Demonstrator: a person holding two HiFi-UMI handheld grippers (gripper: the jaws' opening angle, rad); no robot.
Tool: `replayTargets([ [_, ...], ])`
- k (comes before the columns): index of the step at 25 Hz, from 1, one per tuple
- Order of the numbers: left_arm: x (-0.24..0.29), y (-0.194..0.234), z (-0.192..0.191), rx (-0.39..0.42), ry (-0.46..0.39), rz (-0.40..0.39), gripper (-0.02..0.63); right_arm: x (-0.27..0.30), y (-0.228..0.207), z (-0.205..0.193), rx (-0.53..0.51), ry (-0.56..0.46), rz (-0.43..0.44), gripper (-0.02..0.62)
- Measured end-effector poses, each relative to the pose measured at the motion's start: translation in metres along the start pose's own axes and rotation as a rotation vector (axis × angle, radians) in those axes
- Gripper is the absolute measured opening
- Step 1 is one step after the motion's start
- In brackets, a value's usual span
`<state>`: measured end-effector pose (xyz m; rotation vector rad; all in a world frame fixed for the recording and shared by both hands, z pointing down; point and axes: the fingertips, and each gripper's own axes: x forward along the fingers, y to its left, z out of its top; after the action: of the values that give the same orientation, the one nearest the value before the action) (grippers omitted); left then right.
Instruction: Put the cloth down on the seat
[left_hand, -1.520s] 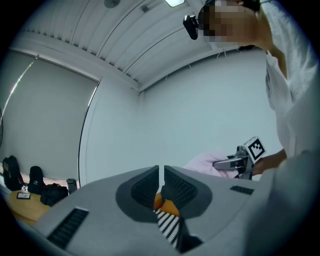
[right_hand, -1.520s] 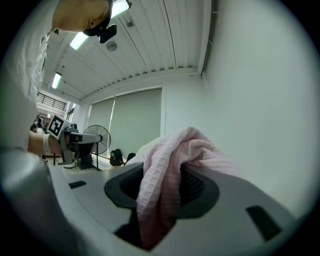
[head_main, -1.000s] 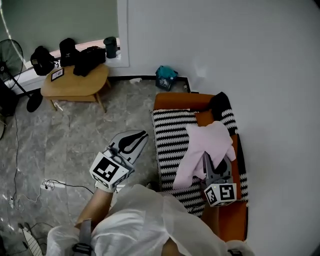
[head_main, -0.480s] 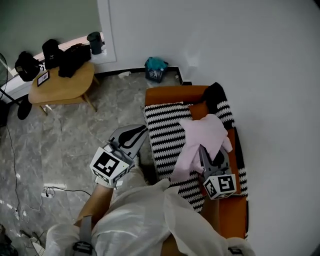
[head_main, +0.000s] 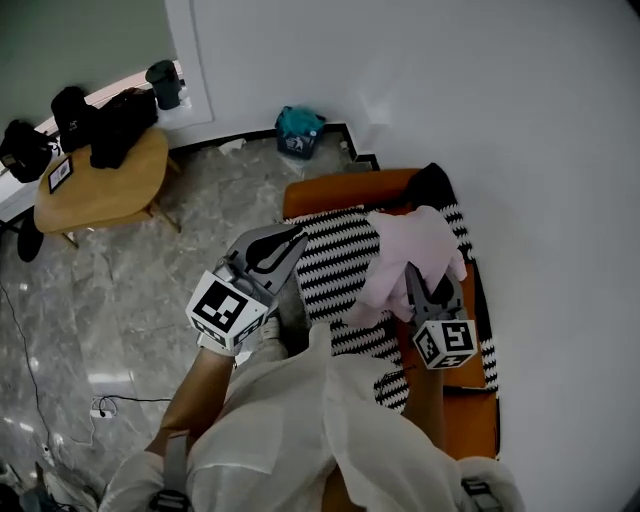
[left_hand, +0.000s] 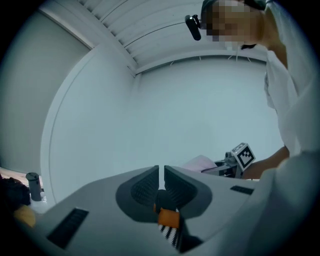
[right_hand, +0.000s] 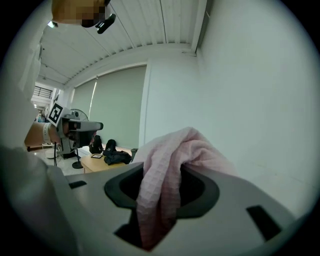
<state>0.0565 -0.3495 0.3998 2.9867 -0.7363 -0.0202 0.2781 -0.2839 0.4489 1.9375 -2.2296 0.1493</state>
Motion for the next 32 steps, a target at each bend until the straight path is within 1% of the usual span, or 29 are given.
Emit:
replayTargets([
  [5, 0.024, 0.046, -0.013, -0.011, 0.026, -0.019, 0.043, 0.065, -0.013, -0.01, -0.007, 0.033, -0.014, 0.172],
  [11, 0.056, 0.073, -0.039, -0.058, 0.071, -0.043, 0.043, 0.134, -0.041, -0.04, 0.043, 0.117, -0.004, 0.172],
  [17, 0.09, 0.099, -0.059, -0.078, 0.124, -0.036, 0.043, 0.208, -0.056, -0.071, 0.039, 0.207, 0.093, 0.173],
  [21, 0.117, 0.12, -0.064, -0.078, 0.134, -0.011, 0.043, 0.272, -0.062, -0.097, 0.034, 0.259, 0.17, 0.173],
  [25, 0.139, 0.138, -0.075, -0.093, 0.144, 0.018, 0.044, 0.33, -0.067, -0.133, 0.04, 0.325, 0.224, 0.175],
  [28, 0.149, 0.147, -0.089, -0.117, 0.163, 0.043, 0.044, 0.362, -0.066, -0.169, 0.044, 0.388, 0.253, 0.176],
  [30, 0.155, 0.153, -0.095, -0.126, 0.172, 0.054, 0.043, 0.373, -0.062, -0.201, 0.063, 0.454, 0.26, 0.183],
  [32, 0.162, 0.158, -0.101, -0.137, 0.183, 0.063, 0.043, 0.377, -0.059, -0.237, 0.085, 0.553, 0.256, 0.189],
])
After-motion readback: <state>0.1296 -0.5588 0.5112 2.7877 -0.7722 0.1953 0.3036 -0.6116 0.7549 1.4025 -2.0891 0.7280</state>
